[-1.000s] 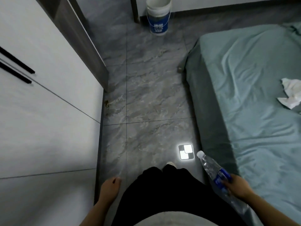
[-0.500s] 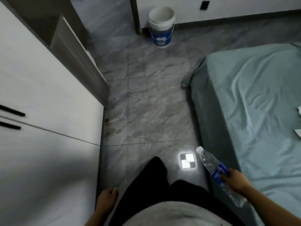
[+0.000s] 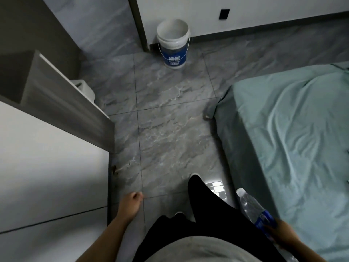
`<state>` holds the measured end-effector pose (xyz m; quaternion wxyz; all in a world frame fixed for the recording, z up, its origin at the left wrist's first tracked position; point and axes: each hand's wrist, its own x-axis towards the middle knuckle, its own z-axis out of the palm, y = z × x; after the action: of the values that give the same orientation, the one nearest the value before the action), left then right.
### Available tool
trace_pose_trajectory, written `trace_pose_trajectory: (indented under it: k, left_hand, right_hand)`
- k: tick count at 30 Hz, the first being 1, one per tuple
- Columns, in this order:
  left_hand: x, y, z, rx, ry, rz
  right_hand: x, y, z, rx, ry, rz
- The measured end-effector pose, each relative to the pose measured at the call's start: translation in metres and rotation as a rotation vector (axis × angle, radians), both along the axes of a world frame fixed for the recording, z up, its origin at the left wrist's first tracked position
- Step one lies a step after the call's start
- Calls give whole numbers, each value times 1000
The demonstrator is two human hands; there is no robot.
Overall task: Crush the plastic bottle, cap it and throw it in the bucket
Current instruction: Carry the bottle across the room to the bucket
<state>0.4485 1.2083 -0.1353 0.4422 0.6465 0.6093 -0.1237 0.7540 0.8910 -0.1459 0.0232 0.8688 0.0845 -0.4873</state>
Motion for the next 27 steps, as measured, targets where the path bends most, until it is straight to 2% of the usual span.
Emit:
trace_pose_trajectory:
  k: [4,10,16,22,27]
  left_hand:
    - [34,29,-2,10,56,-5]
    - [54,64,2,-98,94,172]
    - [92,133,-6,-145,159,137]
    - [155,238,-4,-119,49,226]
    - [215,328,-4,-47,-33,197]
  right_hand:
    - [59,68,-2,45,-14,17]
    - [134,179,10,131,-57,97]
    - [182,267,4,148,-54,107]
    - [208,319,2,75,-11,33]
    - [233,348,7,37,15,-59]
